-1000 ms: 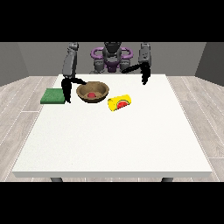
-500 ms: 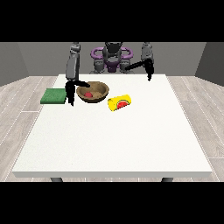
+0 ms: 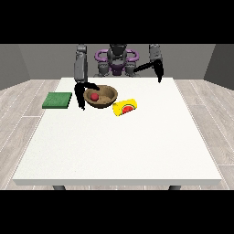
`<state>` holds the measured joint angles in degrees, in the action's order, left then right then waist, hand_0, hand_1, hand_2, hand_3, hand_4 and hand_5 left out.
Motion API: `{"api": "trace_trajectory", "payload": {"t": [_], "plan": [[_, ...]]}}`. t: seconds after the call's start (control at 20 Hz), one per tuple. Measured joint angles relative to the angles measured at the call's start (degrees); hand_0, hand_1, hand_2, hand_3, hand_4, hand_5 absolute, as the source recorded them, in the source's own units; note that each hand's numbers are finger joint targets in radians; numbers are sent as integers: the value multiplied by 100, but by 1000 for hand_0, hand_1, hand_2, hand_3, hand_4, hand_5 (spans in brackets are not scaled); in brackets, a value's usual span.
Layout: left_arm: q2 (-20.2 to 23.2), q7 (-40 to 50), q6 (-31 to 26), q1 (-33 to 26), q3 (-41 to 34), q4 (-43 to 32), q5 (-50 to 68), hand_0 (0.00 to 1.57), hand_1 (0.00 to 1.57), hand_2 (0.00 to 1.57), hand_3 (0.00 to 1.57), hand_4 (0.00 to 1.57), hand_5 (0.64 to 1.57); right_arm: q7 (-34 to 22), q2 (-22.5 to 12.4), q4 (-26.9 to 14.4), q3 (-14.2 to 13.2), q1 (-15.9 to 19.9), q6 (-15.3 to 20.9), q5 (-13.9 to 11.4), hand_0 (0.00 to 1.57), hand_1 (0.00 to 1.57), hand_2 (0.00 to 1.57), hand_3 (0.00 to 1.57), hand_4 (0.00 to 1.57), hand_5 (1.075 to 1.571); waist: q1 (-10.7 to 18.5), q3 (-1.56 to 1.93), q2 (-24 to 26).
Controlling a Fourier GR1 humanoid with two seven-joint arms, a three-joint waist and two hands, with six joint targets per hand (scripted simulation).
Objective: Pick the cup and pour the ball into the bowl, then pick the bowl and place it on the pad
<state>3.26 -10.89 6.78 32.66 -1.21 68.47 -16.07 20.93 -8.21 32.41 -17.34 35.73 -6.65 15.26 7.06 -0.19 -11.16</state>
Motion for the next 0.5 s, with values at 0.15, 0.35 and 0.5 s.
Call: {"api": "trace_trajectory", "payload": {"t": [0.15,0.35,0.5], "plan": [[22,56,-64,-29,23,140,18,0,0,0,0,0,1567,69,44,-140,1,-82,159,-28,1570,1570,1571,823,656,1570,87,-18,-10],[28,133,-144,93,44,284,62,0,0,0,0,0,1568,124,-227,-188,100,-177,591,-320,1571,1571,1571,1571,1053,1550,224,-108,-77],[42,126,-172,66,19,245,88,0,0,0,0,0,1570,-207,-319,-241,186,-107,902,-461,1571,1571,1571,1571,1029,1550,251,-108,-10]]}}
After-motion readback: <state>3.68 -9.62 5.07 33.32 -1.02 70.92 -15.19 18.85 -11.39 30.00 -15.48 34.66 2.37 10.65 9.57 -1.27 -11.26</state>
